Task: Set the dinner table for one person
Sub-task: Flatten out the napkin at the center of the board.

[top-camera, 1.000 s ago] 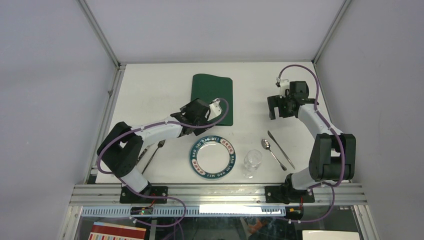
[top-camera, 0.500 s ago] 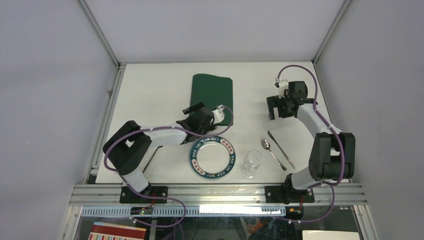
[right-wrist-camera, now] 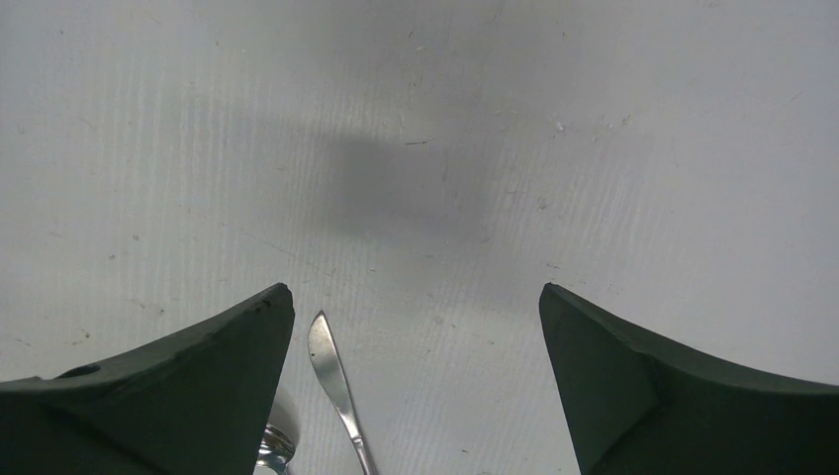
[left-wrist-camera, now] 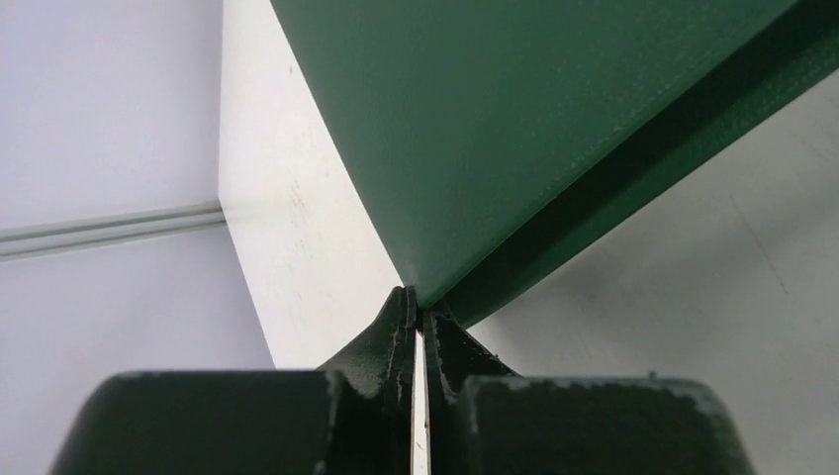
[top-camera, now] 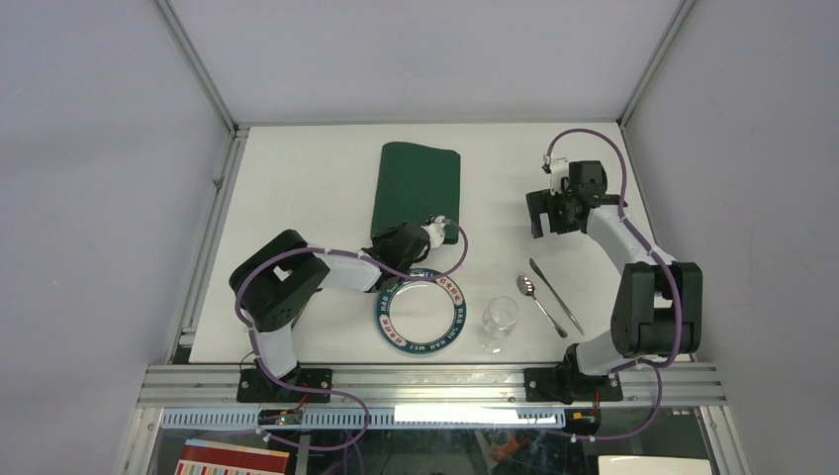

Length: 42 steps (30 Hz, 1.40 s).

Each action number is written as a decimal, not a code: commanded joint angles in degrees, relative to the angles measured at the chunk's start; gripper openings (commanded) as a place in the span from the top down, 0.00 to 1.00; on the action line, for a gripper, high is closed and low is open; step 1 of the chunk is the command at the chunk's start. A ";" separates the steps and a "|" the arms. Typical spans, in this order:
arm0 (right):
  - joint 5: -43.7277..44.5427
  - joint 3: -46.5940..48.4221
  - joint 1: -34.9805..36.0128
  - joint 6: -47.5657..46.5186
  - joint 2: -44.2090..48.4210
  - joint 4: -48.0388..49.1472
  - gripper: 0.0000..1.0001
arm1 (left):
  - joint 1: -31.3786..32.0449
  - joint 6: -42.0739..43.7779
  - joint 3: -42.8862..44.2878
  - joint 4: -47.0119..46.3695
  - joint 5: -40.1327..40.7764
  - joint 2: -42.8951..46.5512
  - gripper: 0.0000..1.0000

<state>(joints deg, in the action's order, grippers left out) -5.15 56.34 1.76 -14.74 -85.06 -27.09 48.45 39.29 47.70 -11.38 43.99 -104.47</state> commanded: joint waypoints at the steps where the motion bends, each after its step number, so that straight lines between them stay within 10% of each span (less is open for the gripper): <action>1: 0.40 0.44 0.52 -0.64 -0.43 1.61 0.01 | 0.51 0.35 0.13 -6.06 3.52 0.28 1.00; 9: 0.78 0.15 0.83 -1.01 -0.99 1.66 0.01 | -0.73 -6.55 3.72 -2.88 4.47 4.04 1.00; 21: 1.72 0.27 1.24 -1.51 -1.80 1.43 0.01 | -17.02 -44.57 15.25 24.49 -10.68 10.45 1.00; 42: 4.27 1.37 2.90 -3.00 -6.47 -0.33 0.01 | -46.96 -81.49 2.50 15.93 -73.13 12.32 1.00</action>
<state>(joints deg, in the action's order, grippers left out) -2.07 56.34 4.27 -16.64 -90.85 -27.73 5.54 -31.05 53.06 8.14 -14.15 -91.46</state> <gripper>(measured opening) 0.992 0.017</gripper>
